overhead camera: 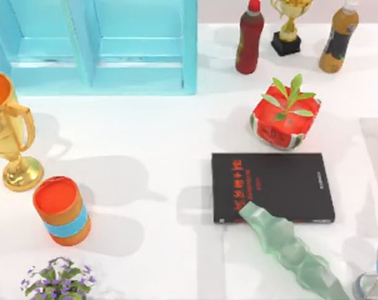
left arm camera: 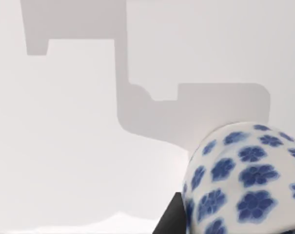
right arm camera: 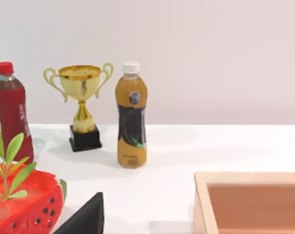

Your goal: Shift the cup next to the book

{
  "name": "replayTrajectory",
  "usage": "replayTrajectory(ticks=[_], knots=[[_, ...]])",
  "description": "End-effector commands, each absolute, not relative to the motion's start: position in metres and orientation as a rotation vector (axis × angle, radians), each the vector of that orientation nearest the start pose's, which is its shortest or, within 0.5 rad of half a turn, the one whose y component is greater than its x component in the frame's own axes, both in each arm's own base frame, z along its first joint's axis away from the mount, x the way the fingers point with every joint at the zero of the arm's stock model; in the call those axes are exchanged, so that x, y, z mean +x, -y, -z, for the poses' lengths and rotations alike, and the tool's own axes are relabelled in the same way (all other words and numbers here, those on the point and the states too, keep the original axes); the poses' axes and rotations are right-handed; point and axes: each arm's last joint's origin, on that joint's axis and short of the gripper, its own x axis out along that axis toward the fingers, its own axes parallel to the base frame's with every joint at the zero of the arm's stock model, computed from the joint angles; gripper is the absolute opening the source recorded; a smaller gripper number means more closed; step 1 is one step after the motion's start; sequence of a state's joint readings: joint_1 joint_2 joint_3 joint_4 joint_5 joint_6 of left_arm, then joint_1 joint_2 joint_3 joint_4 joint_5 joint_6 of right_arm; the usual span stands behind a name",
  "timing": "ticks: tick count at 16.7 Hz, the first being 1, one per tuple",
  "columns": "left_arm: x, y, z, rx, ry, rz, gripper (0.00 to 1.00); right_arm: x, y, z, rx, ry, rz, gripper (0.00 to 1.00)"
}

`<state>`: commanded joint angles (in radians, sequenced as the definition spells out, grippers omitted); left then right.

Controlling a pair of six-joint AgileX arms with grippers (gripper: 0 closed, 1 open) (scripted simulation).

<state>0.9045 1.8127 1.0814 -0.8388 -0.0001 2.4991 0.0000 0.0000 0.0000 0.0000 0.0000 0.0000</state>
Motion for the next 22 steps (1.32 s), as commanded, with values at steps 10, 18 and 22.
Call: replayTrajectory(ticks=[10,18,22], knots=[[0.191,-0.246,-0.176,1.216,-1.197,1.236,0.00,0.106,0.001,-0.160,0.000,0.000,0.000,1.00],[0.193,-0.246,-0.187,1.224,-1.201,1.223,0.00,0.106,0.001,-0.160,0.000,0.000,0.000,1.00],[0.220,-0.248,-0.203,1.230,-1.249,1.120,0.00,0.106,0.001,-0.160,0.000,0.000,0.000,1.00]])
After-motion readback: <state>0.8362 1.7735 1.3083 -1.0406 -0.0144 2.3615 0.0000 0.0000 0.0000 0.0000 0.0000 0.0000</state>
